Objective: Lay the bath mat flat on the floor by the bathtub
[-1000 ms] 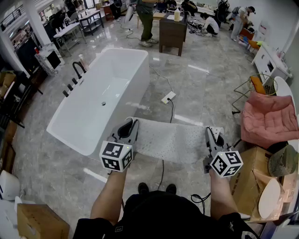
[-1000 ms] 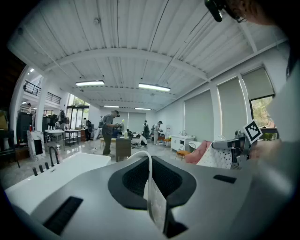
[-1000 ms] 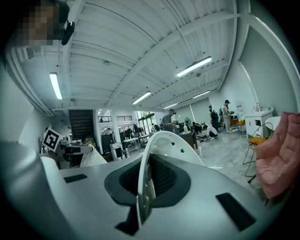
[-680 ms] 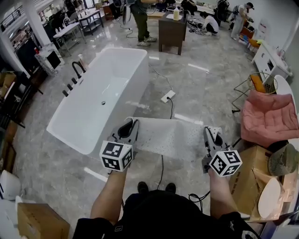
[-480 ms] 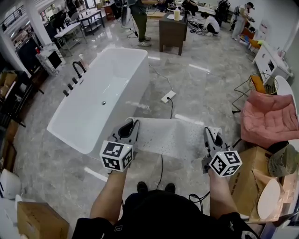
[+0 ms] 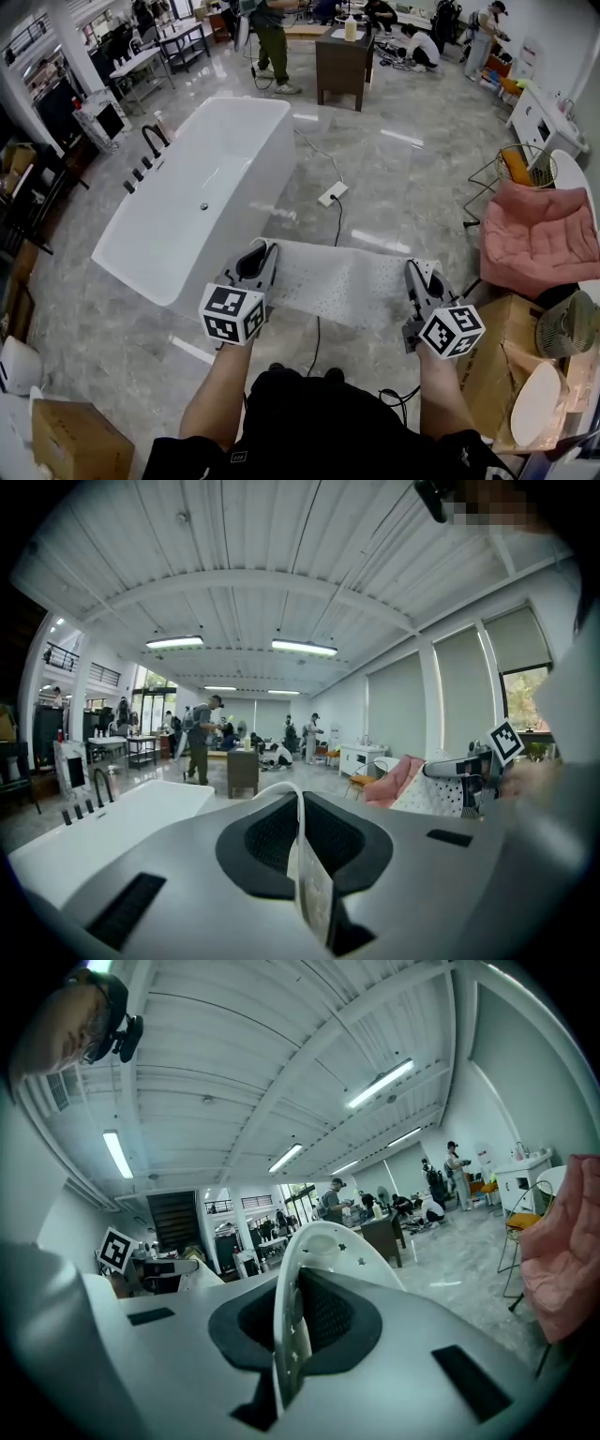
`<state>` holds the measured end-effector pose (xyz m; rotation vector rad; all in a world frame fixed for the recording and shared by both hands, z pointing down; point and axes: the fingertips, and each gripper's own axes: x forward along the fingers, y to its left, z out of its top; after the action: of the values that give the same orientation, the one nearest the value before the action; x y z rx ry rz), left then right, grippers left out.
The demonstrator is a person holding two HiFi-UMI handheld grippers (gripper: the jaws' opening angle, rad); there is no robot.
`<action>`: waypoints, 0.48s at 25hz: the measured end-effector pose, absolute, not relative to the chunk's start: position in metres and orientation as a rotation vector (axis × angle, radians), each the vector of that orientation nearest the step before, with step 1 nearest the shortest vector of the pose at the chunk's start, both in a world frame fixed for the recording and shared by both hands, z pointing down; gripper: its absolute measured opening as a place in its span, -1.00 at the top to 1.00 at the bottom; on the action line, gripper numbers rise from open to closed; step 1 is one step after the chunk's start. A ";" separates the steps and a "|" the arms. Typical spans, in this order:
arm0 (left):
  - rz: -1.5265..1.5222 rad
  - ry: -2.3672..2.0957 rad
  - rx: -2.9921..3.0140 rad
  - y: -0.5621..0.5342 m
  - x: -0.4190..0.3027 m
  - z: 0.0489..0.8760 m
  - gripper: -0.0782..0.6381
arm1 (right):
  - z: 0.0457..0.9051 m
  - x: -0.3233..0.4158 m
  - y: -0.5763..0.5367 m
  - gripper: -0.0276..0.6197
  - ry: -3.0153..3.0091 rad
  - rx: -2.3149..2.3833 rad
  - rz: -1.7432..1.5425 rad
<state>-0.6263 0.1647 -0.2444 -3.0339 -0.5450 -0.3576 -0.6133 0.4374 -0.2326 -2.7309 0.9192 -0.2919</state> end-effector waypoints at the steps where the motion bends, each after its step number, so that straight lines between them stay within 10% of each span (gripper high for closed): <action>1: -0.355 -0.546 -3.034 0.170 -0.626 -0.244 0.71 | -0.232 -0.613 0.443 0.85 0.913 -2.728 -0.291; 12: -0.355 -0.598 -3.039 0.198 -0.601 -0.240 0.71 | -0.218 -0.595 0.465 0.85 0.891 -2.708 -0.348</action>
<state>-0.6011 0.1978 -0.2402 -3.0391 -0.5981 -0.3551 -0.5945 0.4653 -0.2183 -2.7078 0.8909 -0.3480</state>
